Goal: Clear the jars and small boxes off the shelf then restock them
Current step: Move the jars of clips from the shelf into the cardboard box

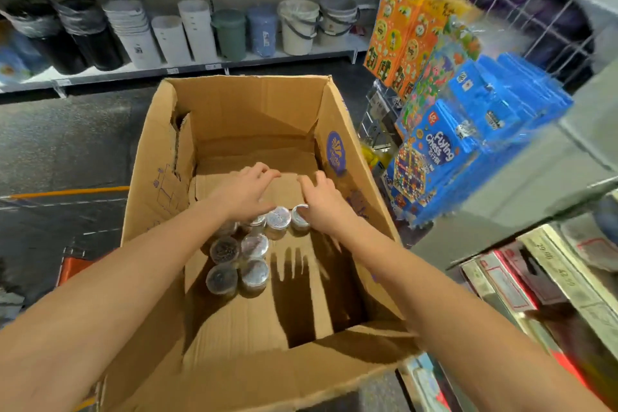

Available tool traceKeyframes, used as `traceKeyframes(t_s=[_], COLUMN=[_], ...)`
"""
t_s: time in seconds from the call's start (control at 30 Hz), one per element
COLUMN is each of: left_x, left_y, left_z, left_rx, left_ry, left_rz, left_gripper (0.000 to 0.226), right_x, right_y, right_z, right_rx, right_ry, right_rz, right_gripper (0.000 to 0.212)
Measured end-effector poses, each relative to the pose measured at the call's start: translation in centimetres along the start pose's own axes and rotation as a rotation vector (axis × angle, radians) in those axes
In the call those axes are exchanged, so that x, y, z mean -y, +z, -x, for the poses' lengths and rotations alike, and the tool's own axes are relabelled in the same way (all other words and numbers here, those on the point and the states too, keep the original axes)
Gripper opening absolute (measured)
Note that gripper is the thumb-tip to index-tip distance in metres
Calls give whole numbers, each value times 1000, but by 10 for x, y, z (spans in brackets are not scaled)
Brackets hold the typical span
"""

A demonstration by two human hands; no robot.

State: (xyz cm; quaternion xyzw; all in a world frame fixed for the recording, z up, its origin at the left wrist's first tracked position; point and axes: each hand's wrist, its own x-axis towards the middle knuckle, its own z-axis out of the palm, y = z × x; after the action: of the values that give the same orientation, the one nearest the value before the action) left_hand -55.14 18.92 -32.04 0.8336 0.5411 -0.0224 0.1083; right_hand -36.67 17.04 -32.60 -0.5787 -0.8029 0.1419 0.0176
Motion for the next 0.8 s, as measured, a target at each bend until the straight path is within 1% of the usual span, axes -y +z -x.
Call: traceKeyframes(t_s=[0.1,0.2,0.27,0.37,0.53,0.6,0.67,0.73,0.8], left_x=[-27,-68,-103,-157,-265,-311,-353,-389,-423], left_y=[-33,-72,-97,-127,-166,-176,-183,-187,-191], left_z=[13,26,35,40,51,57,63,66,69], left_rx=[-113,-276,-381,-471,-534,-531,-511,-499,-504], left_ry=[68,182,252,379,664,757,834,898,961], left_rz=[-20,47,95,134,130,115,104,113,121], left_gripper=[65,53,46,44,44,45,52,63,63], right_x=[3,-7,-19,-43,-79,-88,-97,-103,-109], right_y=[-38,-83,-116,-155,-202,-215,-225,-232,-241], right_z=[36,84,123,183,290,332,370,402,430], right_rx=[-134,-286,-365,-495,-642,-702,-742,-784,-829], right_ry=[-33,-51,-12,90,288,360,432,482,522], right_rz=[-48,-109,-146,-132,-47,-17,8,45,77], right_gripper=[62,56,52,53,54,54,54,53,52])
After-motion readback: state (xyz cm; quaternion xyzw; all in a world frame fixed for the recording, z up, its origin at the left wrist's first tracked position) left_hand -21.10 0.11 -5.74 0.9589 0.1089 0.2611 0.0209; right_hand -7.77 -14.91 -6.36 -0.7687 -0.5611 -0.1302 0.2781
